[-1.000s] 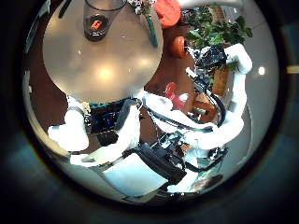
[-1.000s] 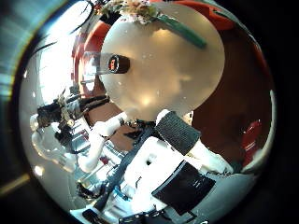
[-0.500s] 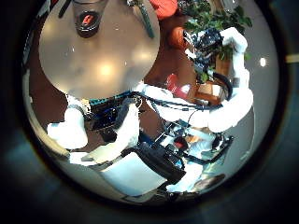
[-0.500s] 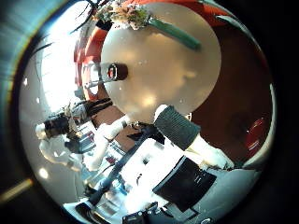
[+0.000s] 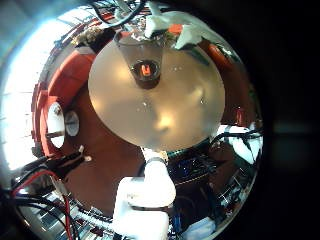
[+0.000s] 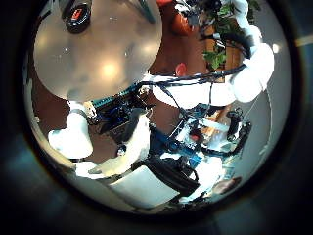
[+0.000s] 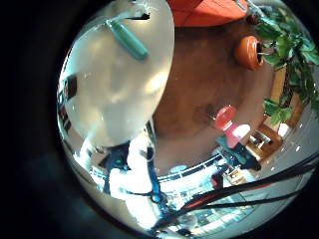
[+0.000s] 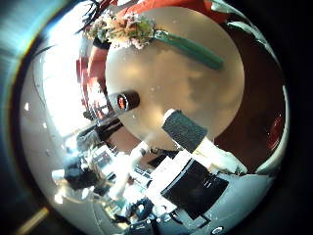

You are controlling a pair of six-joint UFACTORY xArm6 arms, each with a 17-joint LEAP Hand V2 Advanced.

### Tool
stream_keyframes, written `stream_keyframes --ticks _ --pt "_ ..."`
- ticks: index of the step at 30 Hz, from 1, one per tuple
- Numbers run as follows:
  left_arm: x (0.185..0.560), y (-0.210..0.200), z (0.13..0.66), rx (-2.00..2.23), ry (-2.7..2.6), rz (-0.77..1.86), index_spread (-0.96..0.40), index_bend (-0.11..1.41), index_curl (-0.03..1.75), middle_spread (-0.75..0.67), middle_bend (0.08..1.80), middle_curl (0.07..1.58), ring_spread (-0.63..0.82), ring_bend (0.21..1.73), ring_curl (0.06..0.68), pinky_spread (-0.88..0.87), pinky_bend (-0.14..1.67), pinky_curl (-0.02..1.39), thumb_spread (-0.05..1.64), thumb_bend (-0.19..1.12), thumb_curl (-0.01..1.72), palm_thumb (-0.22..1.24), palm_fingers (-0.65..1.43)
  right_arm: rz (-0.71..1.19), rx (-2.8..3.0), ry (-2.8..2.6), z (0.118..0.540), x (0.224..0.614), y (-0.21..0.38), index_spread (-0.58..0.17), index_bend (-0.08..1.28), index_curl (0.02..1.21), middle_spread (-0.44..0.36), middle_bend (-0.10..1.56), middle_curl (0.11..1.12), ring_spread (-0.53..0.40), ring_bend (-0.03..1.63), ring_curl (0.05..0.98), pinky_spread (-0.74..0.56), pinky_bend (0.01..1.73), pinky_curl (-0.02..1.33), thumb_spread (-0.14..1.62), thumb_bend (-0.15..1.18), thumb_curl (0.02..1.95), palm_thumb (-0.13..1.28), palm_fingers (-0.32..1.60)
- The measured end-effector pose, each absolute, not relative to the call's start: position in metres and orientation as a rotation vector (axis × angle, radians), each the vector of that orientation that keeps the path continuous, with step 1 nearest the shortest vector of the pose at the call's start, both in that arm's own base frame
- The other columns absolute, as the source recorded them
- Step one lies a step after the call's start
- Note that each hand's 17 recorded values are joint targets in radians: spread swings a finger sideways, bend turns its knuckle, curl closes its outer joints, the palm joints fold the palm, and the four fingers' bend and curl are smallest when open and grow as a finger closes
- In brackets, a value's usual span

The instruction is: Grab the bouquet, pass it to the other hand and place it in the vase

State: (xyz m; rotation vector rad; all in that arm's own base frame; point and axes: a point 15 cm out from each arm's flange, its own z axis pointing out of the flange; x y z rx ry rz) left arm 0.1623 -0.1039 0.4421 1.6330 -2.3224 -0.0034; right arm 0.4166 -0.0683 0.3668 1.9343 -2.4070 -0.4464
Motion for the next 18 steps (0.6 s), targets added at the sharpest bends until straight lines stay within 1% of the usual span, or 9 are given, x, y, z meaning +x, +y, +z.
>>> stream_keyframes --ticks 3,7,10,14,18 --pt "0.162 -0.106 0.440 1.629 -2.333 0.045 0.07 0.18 0.35 0.38 0.20 0.35 0.54 0.53 0.162 0.51 0.19 0.29 1.12 -0.02 0.32 0.32 0.16 -0.499 1.901 -2.418 0.331 0.418 -0.060 -0.151 0.17 0.28 -0.011 0.44 0.44 -0.122 0.90 0.279 0.07 0.72 0.16 1.13 -0.02 0.36 0.50 0.36" --pt "0.168 -0.101 0.446 1.653 -2.335 0.059 0.07 0.18 0.35 0.38 0.20 0.36 0.54 0.52 0.165 0.51 0.19 0.29 1.12 -0.02 0.32 0.31 0.16 -0.514 1.848 -2.449 0.298 0.434 -0.063 -0.141 0.19 0.30 0.006 0.43 0.44 -0.105 0.88 0.279 0.08 0.75 0.16 1.12 -0.02 0.37 0.52 0.31" --pt "0.168 -0.101 0.445 1.640 -2.344 0.049 0.07 0.18 0.35 0.38 0.20 0.36 0.54 0.52 0.167 0.51 0.19 0.29 1.12 -0.02 0.32 0.31 0.16 -0.549 1.813 -2.436 0.281 0.437 -0.059 -0.131 0.19 0.32 0.031 0.41 0.43 -0.074 0.84 0.275 0.11 0.76 0.16 1.12 -0.02 0.38 0.54 0.26" --pt "0.170 -0.092 0.442 1.656 -2.334 0.031 0.07 0.18 0.35 0.38 0.20 0.36 0.54 0.52 0.169 0.51 0.19 0.29 1.12 -0.02 0.33 0.32 0.16 -0.585 1.750 -2.445 0.262 0.439 -0.065 -0.123 0.18 0.33 0.057 0.39 0.43 -0.049 0.82 0.269 0.13 0.77 0.15 1.11 -0.02 0.38 0.55 0.24" --pt "0.171 -0.090 0.441 1.655 -2.332 0.030 0.07 0.18 0.35 0.38 0.20 0.36 0.54 0.52 0.172 0.51 0.19 0.29 1.11 -0.02 0.33 0.32 0.16 -0.578 1.720 -2.473 0.240 0.452 -0.074 -0.120 0.18 0.34 0.073 0.38 0.43 -0.031 0.80 0.266 0.15 0.76 0.15 1.10 -0.02 0.39 0.57 0.23"
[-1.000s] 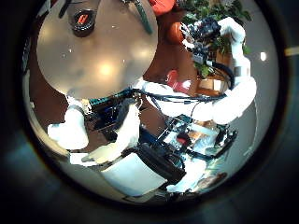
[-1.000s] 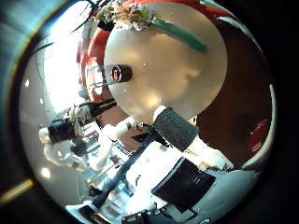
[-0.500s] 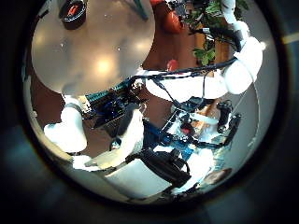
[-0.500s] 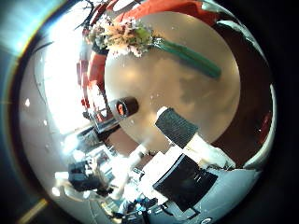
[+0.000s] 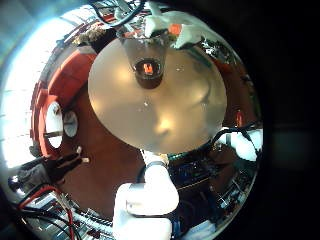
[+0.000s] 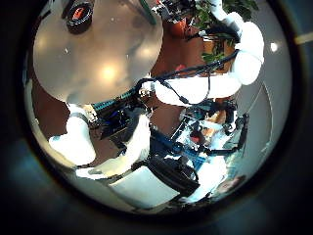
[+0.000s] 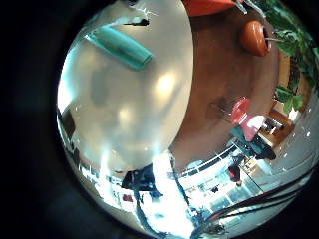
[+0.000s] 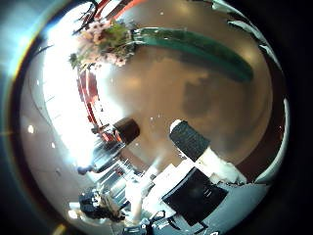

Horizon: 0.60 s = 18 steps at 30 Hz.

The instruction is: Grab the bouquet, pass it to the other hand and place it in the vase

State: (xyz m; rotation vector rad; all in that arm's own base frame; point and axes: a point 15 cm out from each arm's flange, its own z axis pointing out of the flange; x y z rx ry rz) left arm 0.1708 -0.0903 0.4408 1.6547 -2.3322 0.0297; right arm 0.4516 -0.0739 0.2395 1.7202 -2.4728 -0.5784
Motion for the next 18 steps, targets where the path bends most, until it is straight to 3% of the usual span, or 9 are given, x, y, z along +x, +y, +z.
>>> stream_keyframes --ticks 18 --pt "0.172 -0.085 0.438 1.664 -2.311 0.015 0.07 0.17 0.35 0.38 0.20 0.35 0.55 0.51 0.176 0.51 0.19 0.29 1.11 -0.02 0.33 0.34 0.16 -0.603 1.639 -2.484 0.187 0.473 -0.083 -0.119 0.17 0.35 0.070 0.42 0.44 -0.034 0.80 0.284 0.15 0.73 0.12 1.07 -0.02 0.42 0.65 0.28"
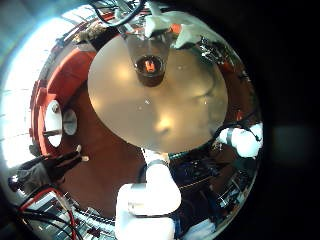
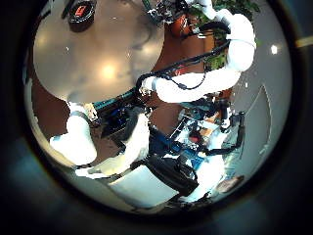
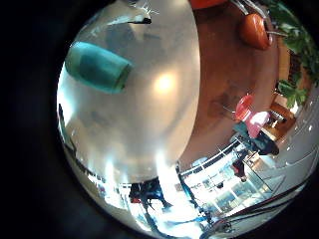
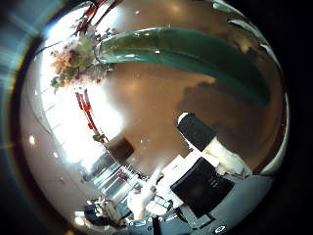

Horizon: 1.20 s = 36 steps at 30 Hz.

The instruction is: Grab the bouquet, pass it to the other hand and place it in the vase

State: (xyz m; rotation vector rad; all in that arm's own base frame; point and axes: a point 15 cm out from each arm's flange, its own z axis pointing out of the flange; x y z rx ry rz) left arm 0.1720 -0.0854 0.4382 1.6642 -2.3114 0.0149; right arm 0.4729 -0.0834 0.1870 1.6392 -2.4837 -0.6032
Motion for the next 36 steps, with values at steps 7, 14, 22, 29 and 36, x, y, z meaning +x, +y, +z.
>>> stream_keyframes --ticks 7,14,22,29,36 --pt "0.172 -0.086 0.443 1.673 -2.311 0.021 0.07 0.17 0.35 0.38 0.20 0.36 0.55 0.51 0.178 0.51 0.19 0.29 1.11 -0.02 0.33 0.34 0.16 -0.627 1.625 -2.451 0.168 0.476 -0.082 -0.139 0.17 0.35 0.016 0.51 0.47 -0.104 0.92 0.322 0.06 0.70 0.10 1.05 -0.02 0.44 0.68 0.40" --pt "0.172 -0.085 0.445 1.677 -2.306 0.017 0.06 0.17 0.34 0.38 0.20 0.36 0.55 0.51 0.180 0.51 0.19 0.29 1.11 -0.02 0.33 0.34 0.15 -0.636 1.643 -2.404 0.161 0.485 -0.071 -0.259 0.16 0.33 -0.122 0.62 0.54 -0.229 1.13 0.394 -0.30 1.04 0.17 1.02 -0.01 0.46 0.78 0.89" --pt "0.172 -0.086 0.445 1.672 -2.305 0.011 0.07 0.17 0.34 0.38 0.20 0.36 0.54 0.51 0.180 0.51 0.19 0.30 1.11 -0.02 0.33 0.35 0.15 -0.484 1.723 -2.375 0.191 0.499 -0.067 -0.433 0.66 0.61 -0.247 0.92 0.73 -0.261 1.23 0.504 -0.33 1.33 0.34 0.97 0.00 0.53 0.95 1.23" --pt "0.170 -0.085 0.443 1.660 -2.309 0.001 0.06 0.17 0.34 0.38 0.20 0.36 0.54 0.51 0.181 0.51 0.19 0.29 1.10 -0.02 0.34 0.35 0.15 -0.216 1.833 -2.549 0.257 0.511 -0.076 -0.401 0.99 0.82 -0.229 1.18 0.86 -0.248 1.34 0.596 -0.24 1.46 0.44 0.98 0.04 0.61 1.10 1.16" --pt "0.173 -0.084 0.443 1.659 -2.312 0.010 0.06 0.17 0.34 0.38 0.20 0.36 0.54 0.51 0.182 0.51 0.19 0.29 1.10 -0.02 0.34 0.35 0.15 0.022 1.947 -2.650 0.337 0.498 -0.074 -0.349 1.10 0.91 -0.192 1.29 0.89 -0.233 1.40 0.658 -0.19 1.50 0.51 0.96 0.06 0.69 1.18 1.11"
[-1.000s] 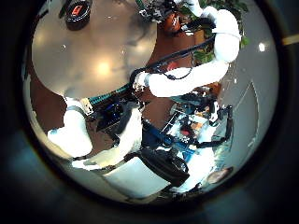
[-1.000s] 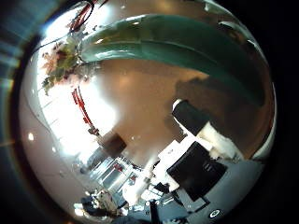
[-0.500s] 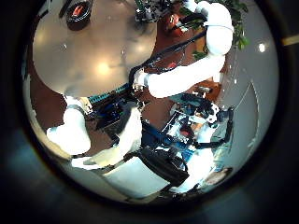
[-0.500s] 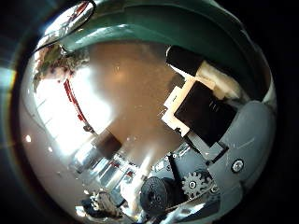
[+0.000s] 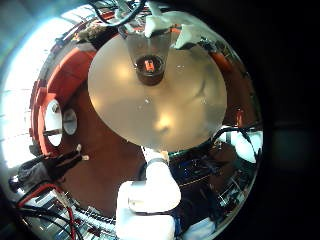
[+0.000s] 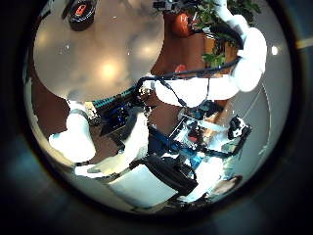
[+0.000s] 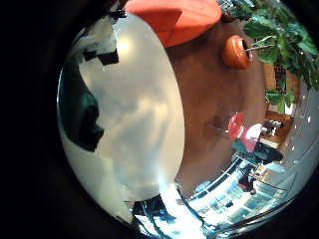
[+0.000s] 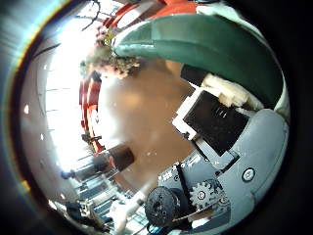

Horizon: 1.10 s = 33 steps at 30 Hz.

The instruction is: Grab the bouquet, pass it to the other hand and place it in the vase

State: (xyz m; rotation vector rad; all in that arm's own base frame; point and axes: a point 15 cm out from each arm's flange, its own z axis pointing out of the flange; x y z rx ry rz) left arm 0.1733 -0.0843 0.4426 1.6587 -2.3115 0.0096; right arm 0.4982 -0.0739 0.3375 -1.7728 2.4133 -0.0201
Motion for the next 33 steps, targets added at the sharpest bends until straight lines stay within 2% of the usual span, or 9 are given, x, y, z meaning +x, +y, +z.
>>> stream_keyframes --ticks 6,11,19,33 --pt "0.178 -0.086 0.444 1.645 -2.316 0.023 0.06 0.18 0.35 0.38 0.20 0.35 0.54 0.51 0.182 0.51 0.19 0.29 1.10 -0.02 0.34 0.35 0.15 -0.105 -1.758 2.305 0.399 0.477 -0.070 -0.312 1.13 0.95 -0.166 1.33 0.88 -0.222 1.42 0.694 -0.16 1.49 0.56 0.95 0.05 0.76 1.19 1.09" --pt "0.181 -0.085 0.446 1.642 -2.320 0.038 0.06 0.18 0.35 0.38 0.20 0.35 0.54 0.50 0.181 0.51 0.19 0.29 1.10 -0.02 0.34 0.35 0.16 -0.044 -1.695 2.199 0.431 0.467 -0.059 -0.295 1.13 0.96 -0.154 1.35 0.87 -0.217 1.43 0.710 -0.15 1.47 0.59 0.94 0.04 0.80 1.19 1.09" --pt "0.194 -0.082 0.451 1.652 -2.284 0.150 0.07 0.19 0.36 0.37 0.20 0.36 0.54 0.50 0.182 0.51 0.18 0.28 1.11 -0.02 0.33 0.34 0.19 0.162 -1.582 1.979 0.478 0.444 -0.036 -0.273 1.14 0.97 -0.141 1.37 0.85 -0.208 1.44 0.727 -0.14 1.43 0.65 0.92 0.03 0.90 1.18 1.10" --pt "0.240 -0.094 0.487 1.565 -2.094 0.683 0.09 0.19 0.38 0.33 0.20 0.36 0.51 0.52 0.185 0.49 0.18 0.27 1.12 -0.02 0.34 0.38 0.24 0.544 -1.561 1.435 0.548 0.389 0.023 -0.256 1.15 0.97 -0.131 1.39 0.82 -0.204 1.44 0.739 -0.15 1.37 0.75 0.90 0.01 1.02 1.17 1.10"
